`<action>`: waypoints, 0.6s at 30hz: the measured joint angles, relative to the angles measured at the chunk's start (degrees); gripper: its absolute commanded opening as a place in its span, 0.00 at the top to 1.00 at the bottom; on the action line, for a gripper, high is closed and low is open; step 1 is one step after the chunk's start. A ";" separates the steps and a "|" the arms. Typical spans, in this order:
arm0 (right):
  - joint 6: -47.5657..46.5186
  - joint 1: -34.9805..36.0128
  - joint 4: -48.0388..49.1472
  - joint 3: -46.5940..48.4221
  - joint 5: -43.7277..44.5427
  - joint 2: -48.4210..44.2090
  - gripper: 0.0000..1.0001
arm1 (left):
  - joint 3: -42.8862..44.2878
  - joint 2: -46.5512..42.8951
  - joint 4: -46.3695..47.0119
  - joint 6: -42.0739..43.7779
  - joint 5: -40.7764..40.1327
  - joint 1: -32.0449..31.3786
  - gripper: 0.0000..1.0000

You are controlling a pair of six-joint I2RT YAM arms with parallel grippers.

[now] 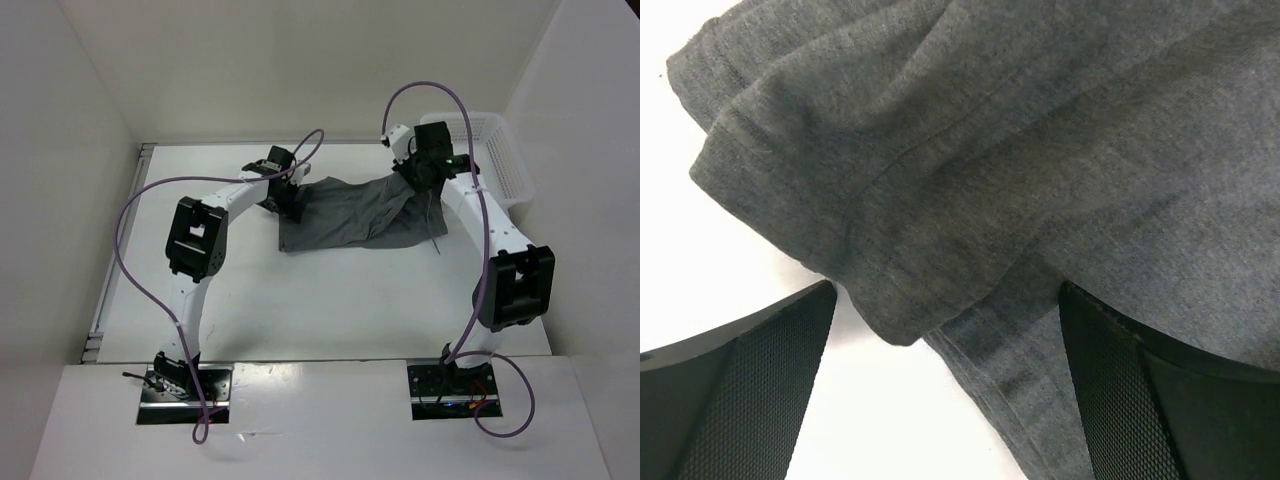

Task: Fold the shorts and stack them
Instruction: Fold the shorts

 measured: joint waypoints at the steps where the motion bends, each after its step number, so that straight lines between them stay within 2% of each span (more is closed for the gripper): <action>1: -0.13 0.70 -0.09 0.00 0.28 0.33 1.00 | -0.48 -0.17 0.42 0.00 -0.02 0.00 0.01; 4: -0.15 1.46 0.39 -1.16 0.72 0.66 1.00 | -2.36 -1.14 1.99 -0.17 -0.35 0.00 0.04; 9: -0.15 1.44 1.03 -9.99 1.88 -0.66 1.00 | -4.52 -2.23 4.11 -0.46 -0.50 -0.04 0.09; 12: -0.15 1.44 0.39 -12.79 2.23 -0.63 1.00 | -4.59 -2.23 4.22 -0.66 -0.50 -0.07 0.17; 16: -0.09 1.44 1.01 -12.87 2.93 -0.63 1.00 | -4.59 -2.21 4.22 -1.25 -0.52 -0.55 0.40; 17: -0.04 1.44 1.09 -12.87 3.13 -0.63 1.00 | -4.57 -2.16 4.22 -1.42 -0.57 -0.70 0.49; 18: 0.02 1.44 1.11 -12.87 3.26 -0.63 1.00 | -4.46 -2.10 4.17 -1.53 -0.55 -0.83 0.51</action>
